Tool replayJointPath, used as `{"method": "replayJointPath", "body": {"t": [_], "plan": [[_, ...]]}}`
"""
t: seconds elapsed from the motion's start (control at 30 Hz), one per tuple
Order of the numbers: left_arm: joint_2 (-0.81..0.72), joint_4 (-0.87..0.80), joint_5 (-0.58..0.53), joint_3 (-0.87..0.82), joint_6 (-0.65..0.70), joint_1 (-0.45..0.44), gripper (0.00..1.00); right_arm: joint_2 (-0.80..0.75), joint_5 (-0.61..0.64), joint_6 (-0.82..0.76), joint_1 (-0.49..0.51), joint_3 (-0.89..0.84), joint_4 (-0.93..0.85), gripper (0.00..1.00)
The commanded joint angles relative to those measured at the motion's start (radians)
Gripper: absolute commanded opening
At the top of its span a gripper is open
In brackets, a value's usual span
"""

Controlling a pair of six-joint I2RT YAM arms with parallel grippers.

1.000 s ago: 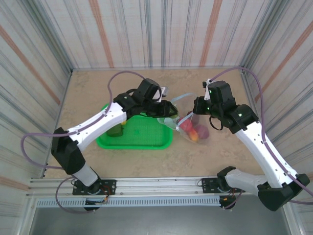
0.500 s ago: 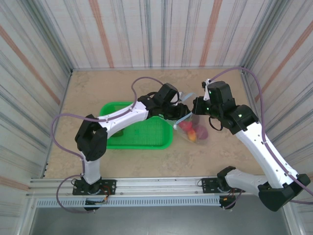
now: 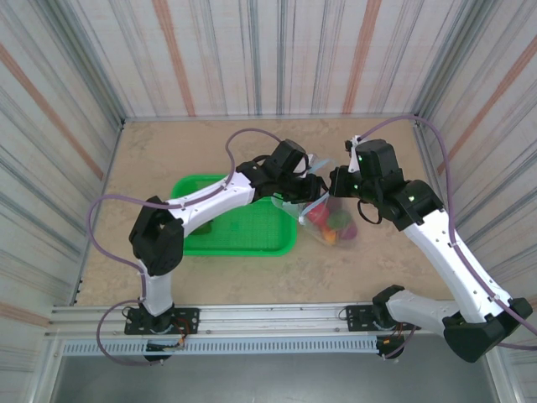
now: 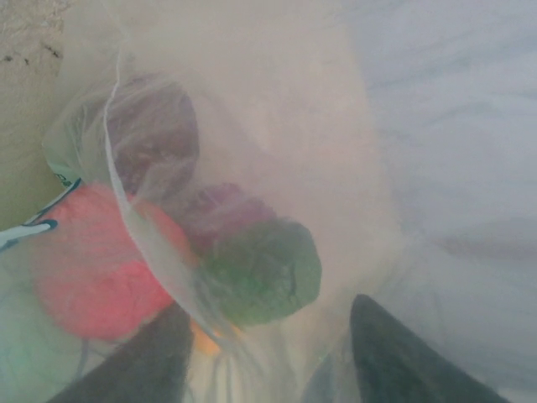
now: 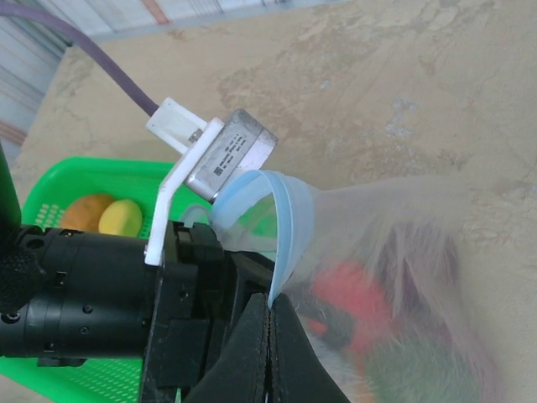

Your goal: Place the food in the zip-top bag and seal the zipper

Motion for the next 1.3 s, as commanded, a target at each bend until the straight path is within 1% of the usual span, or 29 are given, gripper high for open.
{"method": "replayJointPath", "body": {"t": [0.0, 0.1, 0.17, 0.23, 0.3, 0.37, 0.43, 0.53, 0.63, 0.7, 0.8, 0.9, 0.97, 1.17, 1.27], "plan": [[-0.07, -0.022, -0.001, 0.0, 0.022, 0.001, 0.42, -0.021, 0.016, 0.018, 0.009, -0.012, 0.022, 0.0], [-0.108, -0.023, -0.003, -0.022, 0.029, 0.005, 0.38, -0.023, 0.024, 0.016, 0.009, -0.015, 0.02, 0.0], [-0.141, -0.043, -0.012, -0.037, 0.045, 0.006, 0.39, -0.026, 0.032, 0.017, 0.009, -0.015, 0.017, 0.0], [-0.192, -0.069, -0.021, -0.063, 0.069, 0.007, 0.42, -0.028, 0.04, 0.015, 0.009, -0.013, 0.015, 0.0], [-0.264, -0.098, -0.052, -0.105, 0.086, 0.013, 0.48, -0.031, 0.047, 0.014, 0.007, -0.01, 0.009, 0.0], [-0.342, -0.107, -0.066, -0.158, 0.094, 0.028, 0.6, -0.031, 0.05, 0.01, 0.005, -0.008, 0.008, 0.0], [-0.42, -0.128, -0.086, -0.206, 0.103, 0.054, 0.67, -0.03, 0.055, 0.012, 0.004, -0.009, 0.013, 0.0], [-0.535, -0.192, -0.149, -0.283, 0.105, 0.122, 0.74, -0.021, 0.08, 0.004, 0.006, 0.002, 0.021, 0.0], [-0.625, -0.298, -0.187, -0.356, 0.111, 0.235, 0.81, -0.016, 0.11, 0.001, 0.009, 0.001, 0.048, 0.0], [-0.672, -0.368, -0.205, -0.397, 0.131, 0.302, 0.83, -0.018, 0.103, 0.008, 0.011, -0.012, 0.077, 0.0], [-0.731, -0.466, -0.273, -0.448, 0.178, 0.375, 0.86, -0.021, 0.106, 0.017, 0.027, -0.038, 0.106, 0.0], [-0.735, -0.578, -0.375, -0.472, 0.209, 0.427, 0.86, -0.029, 0.162, 0.006, 0.06, -0.056, 0.113, 0.0], [-0.713, -0.619, -0.406, -0.492, 0.217, 0.462, 0.87, -0.057, 0.219, -0.005, 0.078, -0.076, 0.129, 0.0], [-0.627, -0.575, -0.411, -0.566, 0.237, 0.549, 0.87, -0.126, 0.207, 0.001, 0.077, -0.109, 0.141, 0.0], [-0.584, -0.556, -0.436, -0.568, 0.249, 0.558, 0.88, -0.134, 0.183, 0.014, 0.077, -0.116, 0.137, 0.0]]}}
